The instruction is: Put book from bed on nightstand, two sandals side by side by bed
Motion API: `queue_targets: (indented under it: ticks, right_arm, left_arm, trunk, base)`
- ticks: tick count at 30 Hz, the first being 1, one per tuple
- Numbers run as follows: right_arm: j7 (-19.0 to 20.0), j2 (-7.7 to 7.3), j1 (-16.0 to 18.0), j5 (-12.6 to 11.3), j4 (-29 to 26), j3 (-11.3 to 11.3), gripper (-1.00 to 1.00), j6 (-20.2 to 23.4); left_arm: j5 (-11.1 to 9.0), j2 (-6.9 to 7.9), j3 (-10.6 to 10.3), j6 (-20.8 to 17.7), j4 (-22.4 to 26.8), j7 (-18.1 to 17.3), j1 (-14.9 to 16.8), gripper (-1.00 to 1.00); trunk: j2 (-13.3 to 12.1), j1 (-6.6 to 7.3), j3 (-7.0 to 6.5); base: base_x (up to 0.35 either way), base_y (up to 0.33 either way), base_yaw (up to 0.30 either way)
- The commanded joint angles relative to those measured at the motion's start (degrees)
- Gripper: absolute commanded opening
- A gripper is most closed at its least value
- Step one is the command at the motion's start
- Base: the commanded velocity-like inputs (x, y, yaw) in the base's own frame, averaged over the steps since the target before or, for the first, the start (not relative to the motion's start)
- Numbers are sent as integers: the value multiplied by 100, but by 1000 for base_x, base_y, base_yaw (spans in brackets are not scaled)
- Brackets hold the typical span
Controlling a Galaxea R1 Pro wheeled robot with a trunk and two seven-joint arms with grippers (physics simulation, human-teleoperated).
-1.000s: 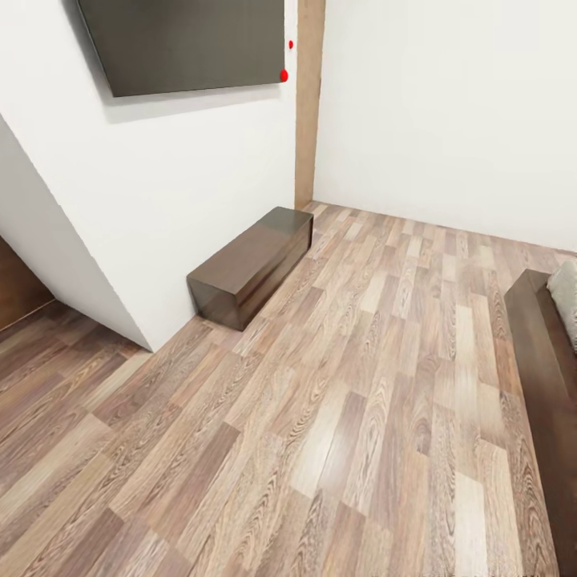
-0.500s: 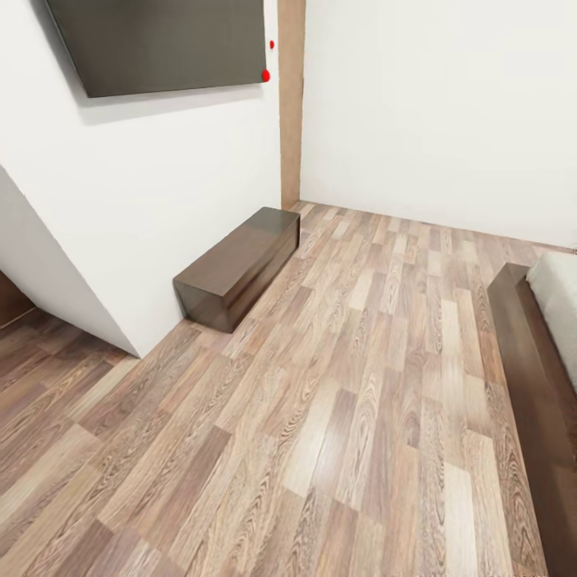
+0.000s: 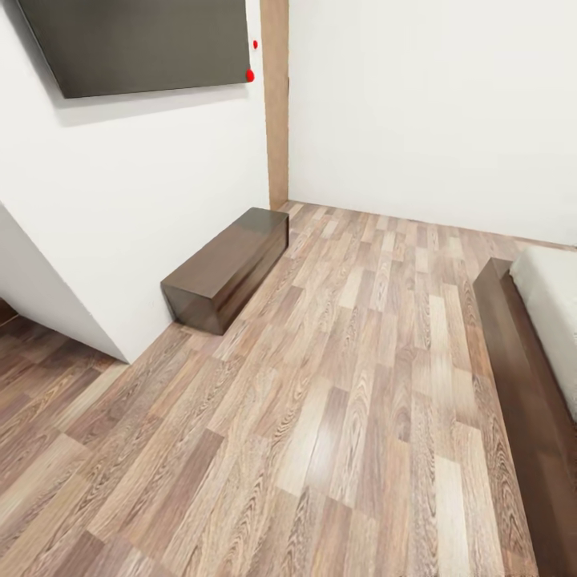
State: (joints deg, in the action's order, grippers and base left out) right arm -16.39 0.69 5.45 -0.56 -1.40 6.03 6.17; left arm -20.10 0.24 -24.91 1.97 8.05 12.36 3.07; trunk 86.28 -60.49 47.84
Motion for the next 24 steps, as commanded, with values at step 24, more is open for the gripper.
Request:
queue_targets:
  ticks: [24]
  right_arm:
    - [-23,2,0,-5,-9,47,100,51]
  left_arm:
    - [-56,2,-50,16,3,21,1,100]
  trunk:
    - [2,0,4]
  base:
    - [0,0,-87]
